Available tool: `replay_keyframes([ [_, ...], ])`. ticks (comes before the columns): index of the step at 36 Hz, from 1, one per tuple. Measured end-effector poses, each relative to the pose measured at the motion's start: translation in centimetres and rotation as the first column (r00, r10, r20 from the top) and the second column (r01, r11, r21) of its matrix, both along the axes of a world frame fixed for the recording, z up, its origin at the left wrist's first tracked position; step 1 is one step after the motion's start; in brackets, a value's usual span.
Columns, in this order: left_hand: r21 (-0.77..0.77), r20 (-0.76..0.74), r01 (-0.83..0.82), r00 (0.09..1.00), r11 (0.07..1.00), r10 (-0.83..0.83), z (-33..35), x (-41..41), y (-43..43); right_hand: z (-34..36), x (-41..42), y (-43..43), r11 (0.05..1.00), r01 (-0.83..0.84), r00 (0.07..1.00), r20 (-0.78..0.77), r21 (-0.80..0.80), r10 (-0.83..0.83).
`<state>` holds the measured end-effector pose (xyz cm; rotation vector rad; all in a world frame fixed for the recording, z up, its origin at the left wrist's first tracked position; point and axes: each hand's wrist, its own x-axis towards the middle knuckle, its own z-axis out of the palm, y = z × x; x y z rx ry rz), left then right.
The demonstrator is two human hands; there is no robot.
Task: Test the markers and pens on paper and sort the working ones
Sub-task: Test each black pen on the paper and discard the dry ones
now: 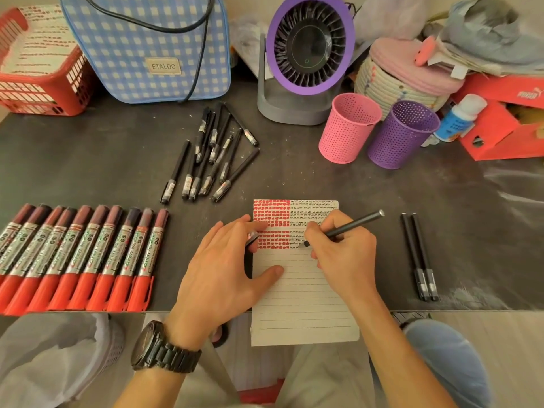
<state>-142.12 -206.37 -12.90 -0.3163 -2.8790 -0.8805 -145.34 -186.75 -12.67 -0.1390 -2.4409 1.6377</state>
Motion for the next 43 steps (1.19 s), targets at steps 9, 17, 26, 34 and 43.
replay_keyframes([
  [9, 0.023, -0.003, -0.004, 1.0, 1.0, 0.004, -0.2, 0.1, 0.0, -0.1, 0.0, 0.0, 1.0, 0.001, 1.0, -0.023, 0.013, 0.0],
  [17, 0.017, -0.011, 0.001, 1.0, 1.0, -0.001, -0.3, 0.0, 0.0, 0.0, 0.0, 0.0, 1.0, 0.004, 1.0, -0.006, 0.004, -0.004],
  [26, 0.022, 0.017, 0.019, 1.0, 1.0, -0.019, -0.1, 0.1, -0.1, 1.1, 0.1, 0.8, 0.945, 0.073, 0.995, -0.045, -0.319, -0.092],
  [34, 0.015, -0.03, 0.026, 0.999, 1.0, -0.025, 0.2, 0.2, 0.0, 1.2, 0.0, 1.4, 0.899, -0.031, 0.999, -0.036, -0.437, 0.017],
  [43, 0.178, -0.079, 0.007, 0.997, 0.984, 0.008, 0.8, 0.7, -0.2, 1.5, 0.2, 1.8, 0.8, -0.192, 0.977, -0.036, -0.569, 0.209],
])
